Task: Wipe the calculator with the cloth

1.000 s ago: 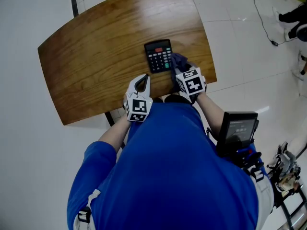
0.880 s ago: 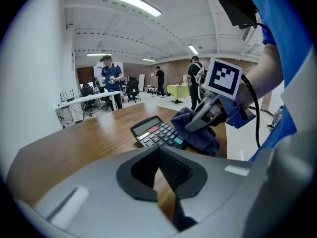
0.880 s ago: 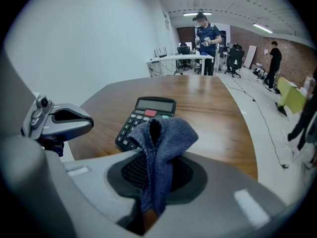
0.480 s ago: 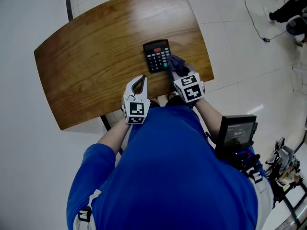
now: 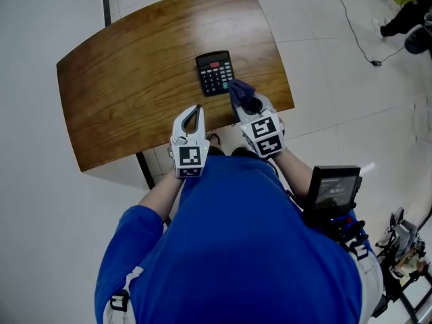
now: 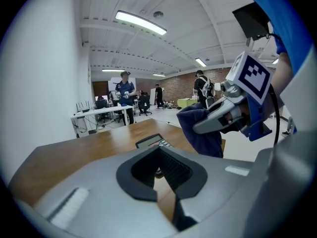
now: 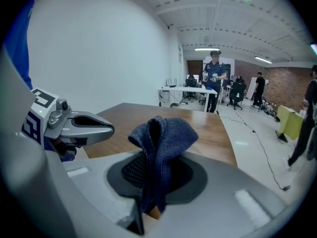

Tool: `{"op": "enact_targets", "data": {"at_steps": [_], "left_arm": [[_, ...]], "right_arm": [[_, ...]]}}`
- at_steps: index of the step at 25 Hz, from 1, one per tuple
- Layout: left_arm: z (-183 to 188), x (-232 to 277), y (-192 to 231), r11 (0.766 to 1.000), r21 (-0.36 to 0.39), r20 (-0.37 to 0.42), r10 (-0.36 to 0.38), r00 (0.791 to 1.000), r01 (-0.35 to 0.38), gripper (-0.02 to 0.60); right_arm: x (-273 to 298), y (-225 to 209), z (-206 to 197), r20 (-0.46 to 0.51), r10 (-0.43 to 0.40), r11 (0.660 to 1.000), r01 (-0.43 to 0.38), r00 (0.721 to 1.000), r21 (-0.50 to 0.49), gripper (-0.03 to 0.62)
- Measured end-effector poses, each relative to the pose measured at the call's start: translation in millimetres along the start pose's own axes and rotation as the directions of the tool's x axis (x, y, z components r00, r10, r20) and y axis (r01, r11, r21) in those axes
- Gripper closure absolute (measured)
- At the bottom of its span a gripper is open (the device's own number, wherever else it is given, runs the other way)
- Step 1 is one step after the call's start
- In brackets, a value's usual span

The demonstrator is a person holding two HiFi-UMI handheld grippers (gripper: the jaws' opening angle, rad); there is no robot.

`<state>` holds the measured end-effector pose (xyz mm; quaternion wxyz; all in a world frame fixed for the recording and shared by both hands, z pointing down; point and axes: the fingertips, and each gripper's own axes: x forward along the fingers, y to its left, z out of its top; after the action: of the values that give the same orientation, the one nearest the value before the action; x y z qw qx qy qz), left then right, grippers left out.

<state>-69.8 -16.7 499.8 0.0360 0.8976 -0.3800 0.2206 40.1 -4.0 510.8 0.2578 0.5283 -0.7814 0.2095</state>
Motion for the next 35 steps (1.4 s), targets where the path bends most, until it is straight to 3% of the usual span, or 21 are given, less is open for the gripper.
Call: {"op": "enact_targets", "data": {"at_steps": [4,8,21,29,35], "left_arm": [[7,-16,-24,0.996,-0.071,0.012,0.058,0.998,-0.057,0.575],[18,-45,-54,0.993,-0.032,0.046,0.117,0.992,-0.115,0.575],[35,-126,-121,0.974,-0.061,0.096,0.222,0.97,-0.217,0.575],[45,-138,-119,0.977,-0.062,0.115,0.209,0.971,-0.203,0.575],[48,-161,-103,0.984,-0.071,0.142,0.171,0.975,-0.162,0.575]], "right_arm": [[-35,4,-7,0.07,0.019,1.0,-0.017,0.997,-0.022,0.525],[-85,10,-13,0.122,0.036,0.999,-0.031,0.992,-0.039,0.525],[-181,45,-41,0.204,0.104,0.992,-0.087,0.973,-0.09,0.525],[-194,59,-28,0.216,0.113,0.992,-0.1,0.97,-0.073,0.525],[-198,80,-18,0.216,0.067,0.996,-0.055,0.974,-0.064,0.525]]}}
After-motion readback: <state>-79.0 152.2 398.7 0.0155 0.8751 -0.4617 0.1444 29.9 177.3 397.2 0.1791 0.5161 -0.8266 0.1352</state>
